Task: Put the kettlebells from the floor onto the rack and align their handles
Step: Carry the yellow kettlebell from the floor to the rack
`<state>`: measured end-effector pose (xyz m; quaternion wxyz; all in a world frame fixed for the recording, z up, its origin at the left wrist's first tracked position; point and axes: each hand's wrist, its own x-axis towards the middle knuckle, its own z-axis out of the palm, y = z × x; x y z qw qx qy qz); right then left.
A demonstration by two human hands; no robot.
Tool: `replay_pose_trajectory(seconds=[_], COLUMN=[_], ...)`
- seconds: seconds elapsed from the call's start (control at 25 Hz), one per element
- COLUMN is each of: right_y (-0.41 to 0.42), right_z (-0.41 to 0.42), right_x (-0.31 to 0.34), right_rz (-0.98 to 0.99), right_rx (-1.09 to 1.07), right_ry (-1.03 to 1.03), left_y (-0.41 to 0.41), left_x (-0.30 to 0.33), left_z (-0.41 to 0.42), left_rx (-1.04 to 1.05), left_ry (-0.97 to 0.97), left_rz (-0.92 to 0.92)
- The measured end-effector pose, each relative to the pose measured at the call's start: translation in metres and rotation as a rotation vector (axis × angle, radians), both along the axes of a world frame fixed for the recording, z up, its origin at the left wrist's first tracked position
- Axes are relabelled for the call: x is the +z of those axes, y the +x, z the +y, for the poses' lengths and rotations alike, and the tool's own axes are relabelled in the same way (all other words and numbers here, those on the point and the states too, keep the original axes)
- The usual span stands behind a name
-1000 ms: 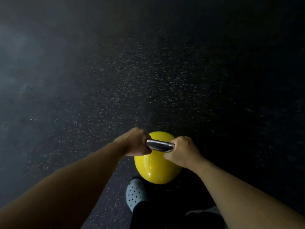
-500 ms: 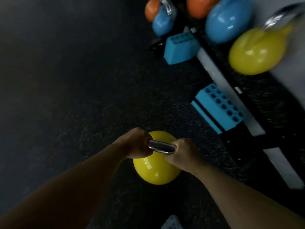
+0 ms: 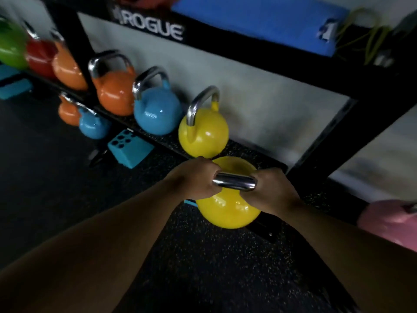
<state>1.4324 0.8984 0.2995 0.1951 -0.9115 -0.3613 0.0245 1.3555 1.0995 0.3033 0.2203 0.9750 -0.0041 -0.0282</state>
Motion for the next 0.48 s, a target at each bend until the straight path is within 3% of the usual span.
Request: replay_pose_trajectory(seconds=[0.16, 0.36, 0.48], right_y=[0.049, 0.082, 0.099], right_z=[0.000, -0.009, -0.004], right_x=[0.004, -0.017, -0.024], right_rz=[-0.137, 0.037, 0.038], right_rx=[-0.162, -0.267, -0.336], right_ry=[0.030, 0.029, 0.071], left_y=[0.082, 0.139, 0.162], left_x=[0.019, -0.007, -0.016], left_z=[0.003, -0.010, -0.008], left_rx=[-0.134, -0.198, -0.201], left_ry=[0.042, 0.081, 0.052], left_rz=[-0.015, -0.024, -0.071])
